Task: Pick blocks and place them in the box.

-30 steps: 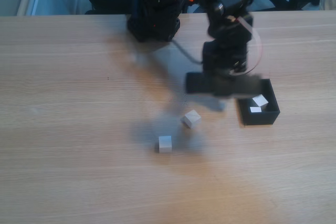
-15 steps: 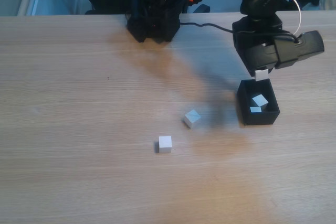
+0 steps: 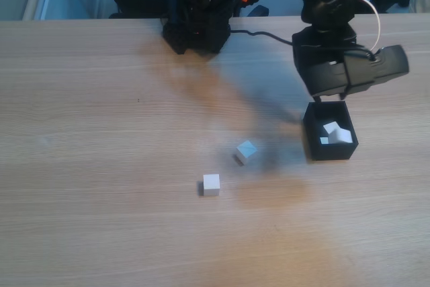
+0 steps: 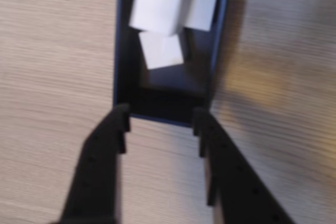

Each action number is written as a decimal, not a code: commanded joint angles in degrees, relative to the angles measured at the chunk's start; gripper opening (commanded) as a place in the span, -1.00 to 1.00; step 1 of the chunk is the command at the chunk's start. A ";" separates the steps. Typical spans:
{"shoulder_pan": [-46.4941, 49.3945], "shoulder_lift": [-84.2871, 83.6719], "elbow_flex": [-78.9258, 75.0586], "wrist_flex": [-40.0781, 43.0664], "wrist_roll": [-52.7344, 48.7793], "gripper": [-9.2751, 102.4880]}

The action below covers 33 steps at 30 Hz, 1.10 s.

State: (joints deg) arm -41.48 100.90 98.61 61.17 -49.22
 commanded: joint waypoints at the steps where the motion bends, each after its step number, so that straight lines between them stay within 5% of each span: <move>1: 4.22 5.89 0.09 1.76 -2.02 -0.73; 5: 11.95 15.82 11.87 1.05 -11.87 -0.70; 12: 23.03 31.82 34.72 -13.89 -26.98 -0.63; 33: 25.66 33.22 54.49 -40.87 -36.21 -0.55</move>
State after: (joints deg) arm -16.35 135.79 154.34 22.50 -84.46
